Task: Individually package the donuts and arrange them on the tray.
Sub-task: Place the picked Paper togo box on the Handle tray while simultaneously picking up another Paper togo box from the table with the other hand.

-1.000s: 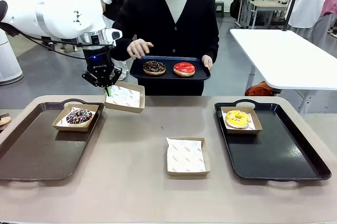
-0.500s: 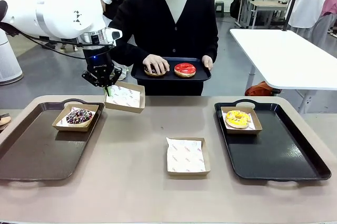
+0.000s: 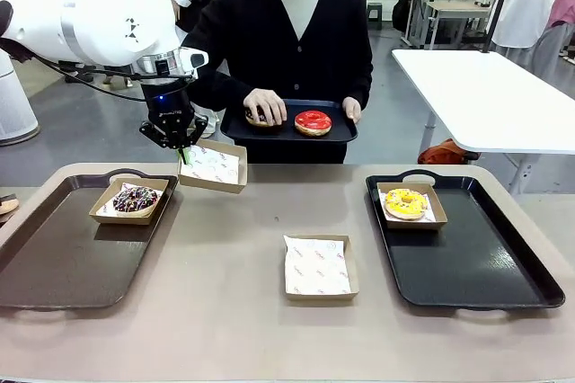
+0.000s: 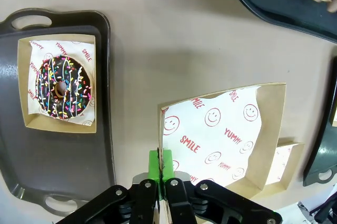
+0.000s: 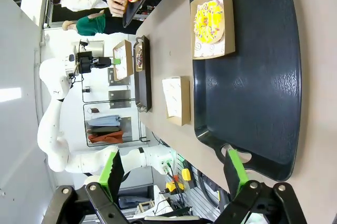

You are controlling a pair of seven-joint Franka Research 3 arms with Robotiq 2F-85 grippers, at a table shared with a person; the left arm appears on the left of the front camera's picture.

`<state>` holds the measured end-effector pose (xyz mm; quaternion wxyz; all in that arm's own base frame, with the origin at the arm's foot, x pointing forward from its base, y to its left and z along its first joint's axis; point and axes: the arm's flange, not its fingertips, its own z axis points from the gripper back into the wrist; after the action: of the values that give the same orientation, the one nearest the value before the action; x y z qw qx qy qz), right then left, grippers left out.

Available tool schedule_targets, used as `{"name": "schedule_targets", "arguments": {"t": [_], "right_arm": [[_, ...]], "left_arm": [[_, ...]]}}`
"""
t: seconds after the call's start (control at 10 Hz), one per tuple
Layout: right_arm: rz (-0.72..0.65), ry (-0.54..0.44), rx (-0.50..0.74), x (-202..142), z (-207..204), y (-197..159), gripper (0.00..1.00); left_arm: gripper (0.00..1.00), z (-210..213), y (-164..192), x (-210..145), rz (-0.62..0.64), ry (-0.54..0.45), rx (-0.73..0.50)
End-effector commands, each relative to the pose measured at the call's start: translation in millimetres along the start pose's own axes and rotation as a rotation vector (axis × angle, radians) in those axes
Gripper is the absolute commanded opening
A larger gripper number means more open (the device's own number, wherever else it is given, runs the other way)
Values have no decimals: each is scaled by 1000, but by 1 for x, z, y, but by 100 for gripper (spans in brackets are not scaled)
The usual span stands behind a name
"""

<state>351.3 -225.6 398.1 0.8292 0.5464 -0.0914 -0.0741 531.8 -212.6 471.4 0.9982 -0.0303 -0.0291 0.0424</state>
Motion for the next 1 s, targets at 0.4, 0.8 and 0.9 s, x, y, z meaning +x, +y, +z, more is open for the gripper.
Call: {"name": "schedule_targets", "arguments": {"t": [0.4, 0.8, 0.9], "right_arm": [[-10, 2, -6, -1, 0, 2, 100], [-10, 2, -6, -1, 0, 2, 100], [-10, 2, -6, -1, 0, 2, 100]], "left_arm": [[0, 2, 1, -1, -1, -9, -3], [0, 2, 1, -1, -1, -9, -3], [0, 2, 1, -1, -1, -9, -3]]}}
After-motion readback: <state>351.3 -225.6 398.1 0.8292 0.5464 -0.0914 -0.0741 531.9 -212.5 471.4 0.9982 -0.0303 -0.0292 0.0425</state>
